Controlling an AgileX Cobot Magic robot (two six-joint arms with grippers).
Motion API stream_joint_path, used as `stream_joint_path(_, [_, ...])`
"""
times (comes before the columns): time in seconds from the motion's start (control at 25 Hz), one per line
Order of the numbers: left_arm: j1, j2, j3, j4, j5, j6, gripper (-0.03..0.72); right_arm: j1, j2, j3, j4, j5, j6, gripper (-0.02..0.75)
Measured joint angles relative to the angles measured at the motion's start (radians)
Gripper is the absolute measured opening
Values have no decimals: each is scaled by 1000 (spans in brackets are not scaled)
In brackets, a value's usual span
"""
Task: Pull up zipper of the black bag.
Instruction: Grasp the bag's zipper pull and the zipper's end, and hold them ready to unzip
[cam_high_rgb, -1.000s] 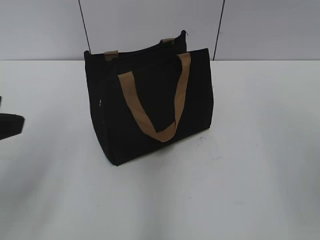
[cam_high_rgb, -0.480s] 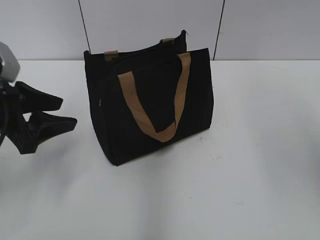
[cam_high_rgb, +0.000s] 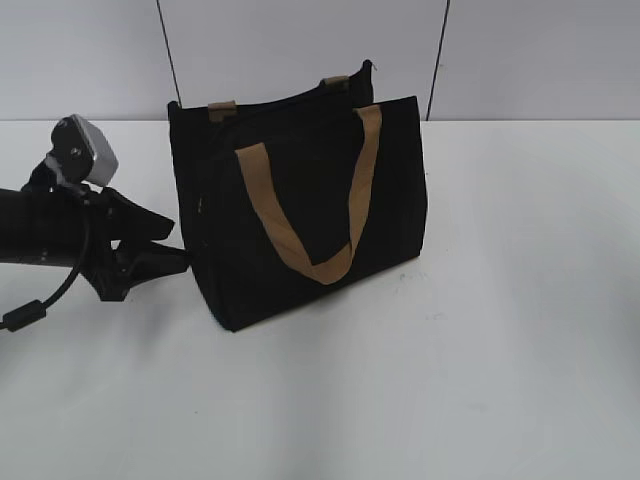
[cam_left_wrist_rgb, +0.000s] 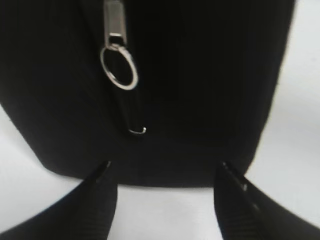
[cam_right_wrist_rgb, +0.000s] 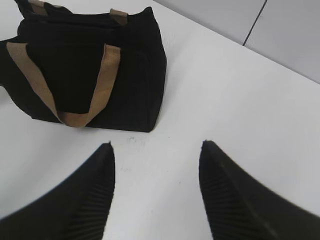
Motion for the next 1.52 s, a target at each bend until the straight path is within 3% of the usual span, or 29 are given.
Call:
stream_joint_path(0.2, [-11,65,-87,-5,1,-41,452,0,0,0,2,0,0,424])
stream_joint_path(0.48, [-98,114,-151,-6,-72,-66,449,0,0,0,3,4,0,424])
stream_joint_path(0.72, [-107,125,-210,-5,-134,-165,435,0,0,0,3,12,0,424])
stream_joint_path(0.84, [-108,128,-216,-5,-155,-186,358,0,0,0,3,15,0,424])
stream_joint_path(1.04, [-108,128,-217,-5,-161,-189,99,0,0,0,9,15,-2,424])
stream_joint_path(1.12, [-108,126,-217,-5,-162,-192,32,0,0,-5,19,15,-7,424])
stream_joint_path(1.52, [-109,-92,-183,38,-262,-228,26,36,22,-112,99,11,-10,407])
